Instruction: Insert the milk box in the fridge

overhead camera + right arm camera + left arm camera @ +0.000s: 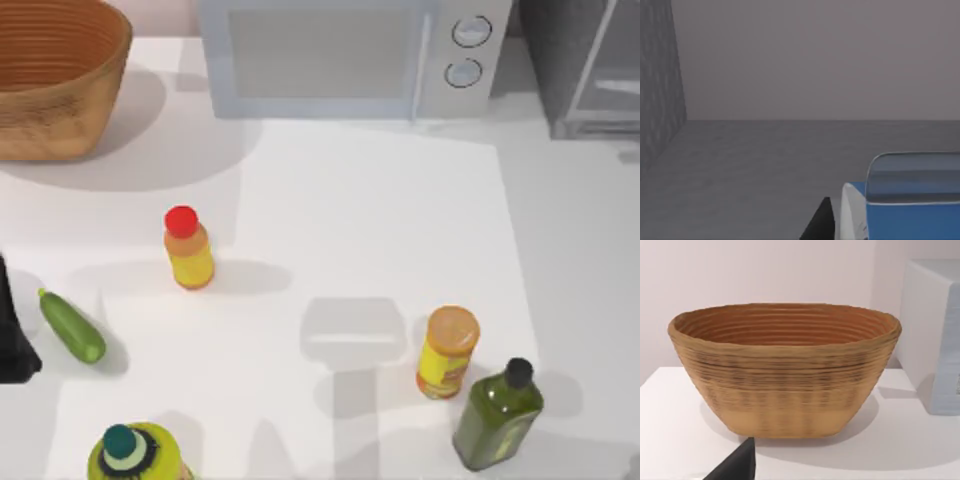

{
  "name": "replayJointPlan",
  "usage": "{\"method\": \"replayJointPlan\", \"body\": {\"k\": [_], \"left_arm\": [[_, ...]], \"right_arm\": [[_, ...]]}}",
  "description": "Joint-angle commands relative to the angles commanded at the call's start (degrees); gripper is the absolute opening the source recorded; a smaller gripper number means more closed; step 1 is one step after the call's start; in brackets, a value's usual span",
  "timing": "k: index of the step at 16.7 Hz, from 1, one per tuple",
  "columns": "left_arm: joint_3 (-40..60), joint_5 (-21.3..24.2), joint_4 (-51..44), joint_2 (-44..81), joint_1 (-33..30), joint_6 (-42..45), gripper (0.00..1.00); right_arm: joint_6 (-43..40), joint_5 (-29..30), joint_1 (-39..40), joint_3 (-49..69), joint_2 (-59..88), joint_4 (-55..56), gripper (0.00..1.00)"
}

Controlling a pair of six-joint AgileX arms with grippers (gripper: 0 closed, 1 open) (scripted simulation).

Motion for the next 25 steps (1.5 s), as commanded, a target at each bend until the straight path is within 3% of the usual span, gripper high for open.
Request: {"method": "replayJointPlan", "body": {"k": [6, 14, 21, 25], "left_arm": [[0.0, 0.0, 0.0, 0.0, 0.0, 0.0, 1.00], [0.0, 0.0, 0.0, 0.0, 0.0, 0.0, 1.00], [0.0, 0.0, 0.0, 0.0, 0.0, 0.0, 1.00], [0.0, 0.0, 0.0, 0.0, 0.0, 0.0, 1.00]], "right_arm": [[-0.6, -1.9, -2.6, 7.1, 1.4, -4.0, 0.00], [-0.3, 2.3, 1.7, 33.0, 13.0, -18.8, 0.00], [-0.1, 3.4, 3.3, 36.4, 15.1, -21.3, 0.00], [-0.1, 3.4, 3.3, 36.4, 15.1, -21.3, 0.30]]}}
